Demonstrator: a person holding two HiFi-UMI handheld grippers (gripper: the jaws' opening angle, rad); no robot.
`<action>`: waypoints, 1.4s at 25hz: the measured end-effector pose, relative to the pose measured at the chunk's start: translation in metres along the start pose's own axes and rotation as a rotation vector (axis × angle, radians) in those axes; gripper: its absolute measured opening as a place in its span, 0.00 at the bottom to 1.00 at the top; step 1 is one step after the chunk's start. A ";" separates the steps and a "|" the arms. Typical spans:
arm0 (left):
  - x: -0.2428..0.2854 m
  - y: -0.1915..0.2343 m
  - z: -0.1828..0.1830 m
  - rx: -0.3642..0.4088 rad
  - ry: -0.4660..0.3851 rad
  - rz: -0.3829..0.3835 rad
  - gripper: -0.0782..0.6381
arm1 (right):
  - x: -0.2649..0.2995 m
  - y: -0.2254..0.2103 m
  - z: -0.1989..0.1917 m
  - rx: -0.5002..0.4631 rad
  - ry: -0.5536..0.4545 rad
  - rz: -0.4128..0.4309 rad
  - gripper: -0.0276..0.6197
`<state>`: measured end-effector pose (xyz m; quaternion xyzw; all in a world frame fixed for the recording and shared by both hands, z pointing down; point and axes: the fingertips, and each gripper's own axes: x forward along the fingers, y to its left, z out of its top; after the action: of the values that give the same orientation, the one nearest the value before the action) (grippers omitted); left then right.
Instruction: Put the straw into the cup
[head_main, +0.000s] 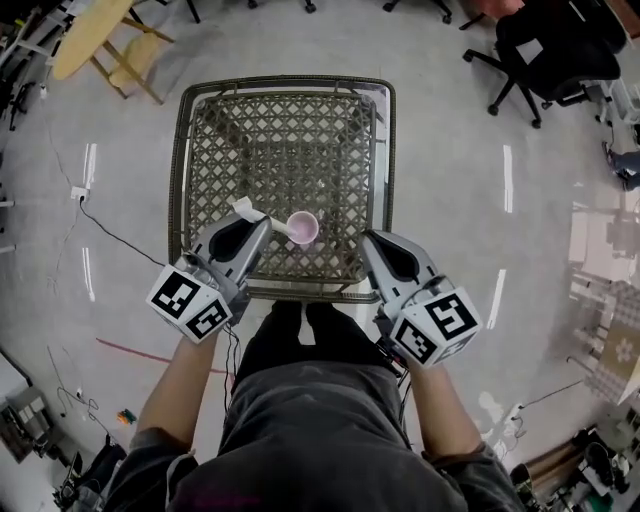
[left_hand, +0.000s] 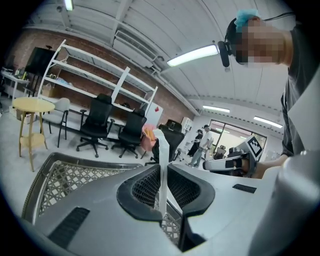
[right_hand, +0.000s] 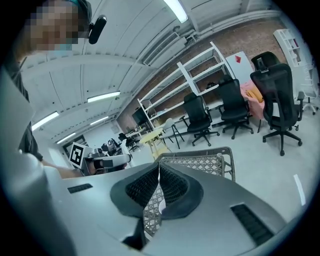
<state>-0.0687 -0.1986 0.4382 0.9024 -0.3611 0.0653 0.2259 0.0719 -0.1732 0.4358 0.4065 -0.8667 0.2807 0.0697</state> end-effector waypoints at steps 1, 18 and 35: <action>0.005 0.004 -0.005 -0.006 0.007 0.000 0.18 | 0.003 -0.003 -0.002 0.003 0.008 -0.003 0.07; 0.051 0.042 -0.104 -0.078 0.126 -0.009 0.18 | 0.025 -0.025 -0.037 0.037 0.115 -0.027 0.07; 0.075 0.064 -0.163 -0.125 0.223 0.046 0.18 | 0.028 -0.036 -0.048 0.056 0.164 -0.021 0.07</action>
<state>-0.0504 -0.2117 0.6271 0.8651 -0.3578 0.1476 0.3190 0.0751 -0.1849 0.5010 0.3930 -0.8454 0.3366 0.1321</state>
